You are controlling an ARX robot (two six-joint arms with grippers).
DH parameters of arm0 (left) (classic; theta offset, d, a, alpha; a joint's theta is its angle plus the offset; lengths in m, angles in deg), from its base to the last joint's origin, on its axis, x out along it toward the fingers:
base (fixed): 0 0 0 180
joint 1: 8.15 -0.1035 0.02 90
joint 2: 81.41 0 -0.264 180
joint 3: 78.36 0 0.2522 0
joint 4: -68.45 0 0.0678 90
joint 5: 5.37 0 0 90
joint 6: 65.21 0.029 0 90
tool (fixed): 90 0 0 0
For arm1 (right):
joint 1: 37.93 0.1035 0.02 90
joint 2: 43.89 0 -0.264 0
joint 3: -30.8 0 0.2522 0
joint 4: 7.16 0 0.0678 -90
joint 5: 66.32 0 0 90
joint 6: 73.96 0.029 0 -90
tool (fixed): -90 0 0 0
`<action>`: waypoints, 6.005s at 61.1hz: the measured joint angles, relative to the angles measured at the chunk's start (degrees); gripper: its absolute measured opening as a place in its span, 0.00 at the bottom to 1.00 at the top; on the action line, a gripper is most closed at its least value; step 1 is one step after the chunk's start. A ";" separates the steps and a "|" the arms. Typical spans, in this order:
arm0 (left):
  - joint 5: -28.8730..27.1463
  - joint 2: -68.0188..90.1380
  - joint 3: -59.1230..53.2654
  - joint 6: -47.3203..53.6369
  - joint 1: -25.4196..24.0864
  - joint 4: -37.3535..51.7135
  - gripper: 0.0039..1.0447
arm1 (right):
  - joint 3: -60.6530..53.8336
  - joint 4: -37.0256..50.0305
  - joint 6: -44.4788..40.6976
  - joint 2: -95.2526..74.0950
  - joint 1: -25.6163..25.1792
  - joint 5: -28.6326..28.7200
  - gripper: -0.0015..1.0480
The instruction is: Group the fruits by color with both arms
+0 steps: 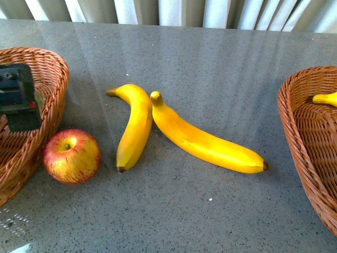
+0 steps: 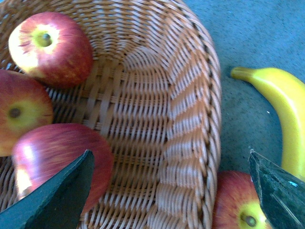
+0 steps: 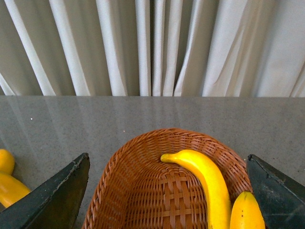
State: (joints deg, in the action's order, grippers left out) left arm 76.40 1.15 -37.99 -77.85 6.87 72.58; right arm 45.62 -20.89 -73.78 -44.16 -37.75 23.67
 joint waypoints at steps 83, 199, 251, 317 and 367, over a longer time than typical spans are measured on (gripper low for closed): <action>14.08 7.04 14.60 88.28 7.28 -28.15 0.91 | 0.00 0.00 0.00 0.00 0.00 0.00 0.91; 9.42 15.08 19.04 90.75 10.47 -29.20 0.68 | 0.00 0.00 0.00 0.00 0.00 0.00 0.91; 7.65 5.29 13.44 76.13 -6.91 -12.61 0.88 | 0.00 0.00 0.00 0.00 0.00 0.00 0.91; 8.24 -30.53 -21.05 13.03 -14.82 28.37 0.01 | 0.00 0.00 0.00 0.00 0.02 -0.09 0.91; 8.24 -59.49 -25.83 12.96 -14.82 5.11 0.01 | 0.00 0.00 0.00 0.00 0.00 -0.07 0.91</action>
State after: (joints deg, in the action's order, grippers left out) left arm 84.64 -58.34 -63.82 -64.89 -7.95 77.70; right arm 45.62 -20.89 -73.78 -44.16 -37.75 23.60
